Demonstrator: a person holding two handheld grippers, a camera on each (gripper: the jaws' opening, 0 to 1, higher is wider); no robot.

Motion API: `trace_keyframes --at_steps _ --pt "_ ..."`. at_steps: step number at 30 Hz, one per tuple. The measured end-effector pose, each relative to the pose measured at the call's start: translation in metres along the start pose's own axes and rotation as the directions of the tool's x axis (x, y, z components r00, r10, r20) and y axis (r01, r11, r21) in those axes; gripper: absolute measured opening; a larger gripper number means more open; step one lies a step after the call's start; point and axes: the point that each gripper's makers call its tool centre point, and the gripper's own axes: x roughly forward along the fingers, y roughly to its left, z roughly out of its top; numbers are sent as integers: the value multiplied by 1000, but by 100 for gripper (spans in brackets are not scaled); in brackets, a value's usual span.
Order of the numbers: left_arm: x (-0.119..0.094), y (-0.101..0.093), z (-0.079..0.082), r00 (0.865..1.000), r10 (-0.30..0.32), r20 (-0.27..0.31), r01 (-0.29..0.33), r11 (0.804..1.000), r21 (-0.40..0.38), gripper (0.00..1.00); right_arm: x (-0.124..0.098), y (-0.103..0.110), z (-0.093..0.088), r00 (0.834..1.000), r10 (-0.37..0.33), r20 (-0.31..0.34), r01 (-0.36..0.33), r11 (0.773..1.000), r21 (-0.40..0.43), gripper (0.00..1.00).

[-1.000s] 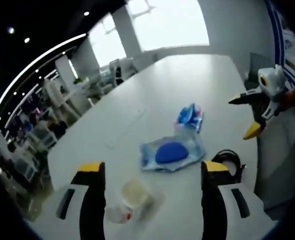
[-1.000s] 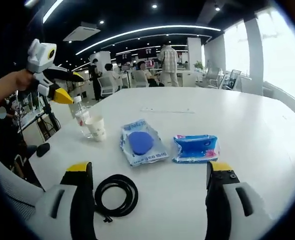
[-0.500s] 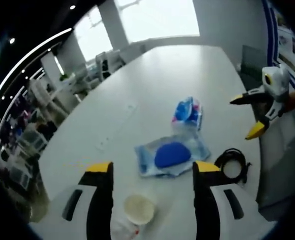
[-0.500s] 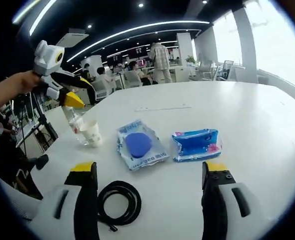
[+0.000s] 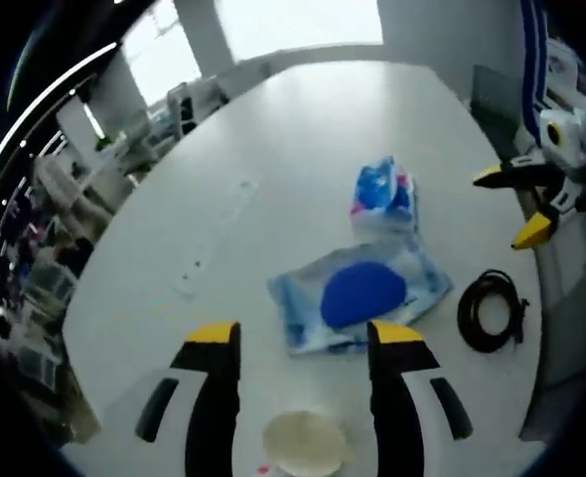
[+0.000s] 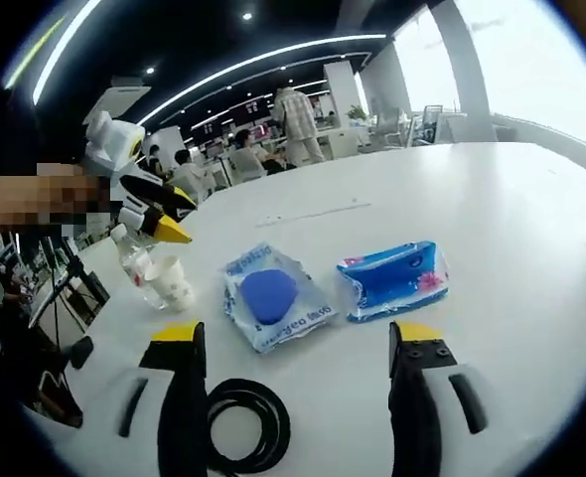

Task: Arrange the tabletop items into an orderly group along one side of the table until the central work area is clear of visible clutter.

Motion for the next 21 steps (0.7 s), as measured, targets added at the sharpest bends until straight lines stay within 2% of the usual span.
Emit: trace_keyframes --at_steps 5,7,12,19,21 --pt "20 7 -8 999 -32 -33 31 999 -23 43 8 0 -4 1000 -2 -2 2 999 34 67" --pt "31 10 -17 996 -51 -68 48 998 -43 43 14 -2 -9 1000 -4 -12 5 997 79 64" --pt "42 12 -29 991 -74 -116 68 996 -53 37 21 -6 -18 999 -11 -36 16 991 133 58" --pt "57 16 -42 984 -100 -145 86 991 -104 33 35 -5 -29 998 -6 -67 19 981 194 53" --pt "62 16 -44 983 -110 -147 93 989 -118 32 40 -4 -28 999 -11 -43 21 971 238 51"
